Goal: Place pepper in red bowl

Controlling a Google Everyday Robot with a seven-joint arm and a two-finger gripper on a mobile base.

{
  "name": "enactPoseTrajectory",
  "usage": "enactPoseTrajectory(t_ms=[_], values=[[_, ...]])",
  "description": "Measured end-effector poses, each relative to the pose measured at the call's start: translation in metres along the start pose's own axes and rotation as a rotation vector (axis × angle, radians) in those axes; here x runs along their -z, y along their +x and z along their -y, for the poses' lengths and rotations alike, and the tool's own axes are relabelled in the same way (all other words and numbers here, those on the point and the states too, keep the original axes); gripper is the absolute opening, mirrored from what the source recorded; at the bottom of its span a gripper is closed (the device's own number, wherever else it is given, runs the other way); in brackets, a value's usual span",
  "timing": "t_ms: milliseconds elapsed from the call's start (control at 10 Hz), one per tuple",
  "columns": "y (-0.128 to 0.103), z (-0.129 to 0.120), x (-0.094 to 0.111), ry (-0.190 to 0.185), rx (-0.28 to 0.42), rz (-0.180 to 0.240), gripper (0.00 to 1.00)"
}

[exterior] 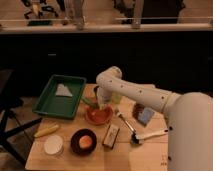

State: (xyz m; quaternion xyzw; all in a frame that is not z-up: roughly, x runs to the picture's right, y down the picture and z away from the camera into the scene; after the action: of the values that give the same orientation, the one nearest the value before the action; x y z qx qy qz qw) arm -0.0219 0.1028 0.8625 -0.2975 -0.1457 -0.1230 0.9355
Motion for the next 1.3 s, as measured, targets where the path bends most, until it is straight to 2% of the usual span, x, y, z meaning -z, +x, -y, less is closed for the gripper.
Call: enactPoseTrajectory(t_ms=[300,600,800,1300], values=[[0.0,0.003,-0.003,-0.005,-0.006,-0.001,0.0],[-0.003,0.007,-0.007,-0.012,-0.003,-0.003,0.09],[-0.003,0.007,-0.008,-0.015,-0.004,-0.005,0.01],[-0.001,-0.015,-0.001,-0.062,-0.01,-0.047,0.0]])
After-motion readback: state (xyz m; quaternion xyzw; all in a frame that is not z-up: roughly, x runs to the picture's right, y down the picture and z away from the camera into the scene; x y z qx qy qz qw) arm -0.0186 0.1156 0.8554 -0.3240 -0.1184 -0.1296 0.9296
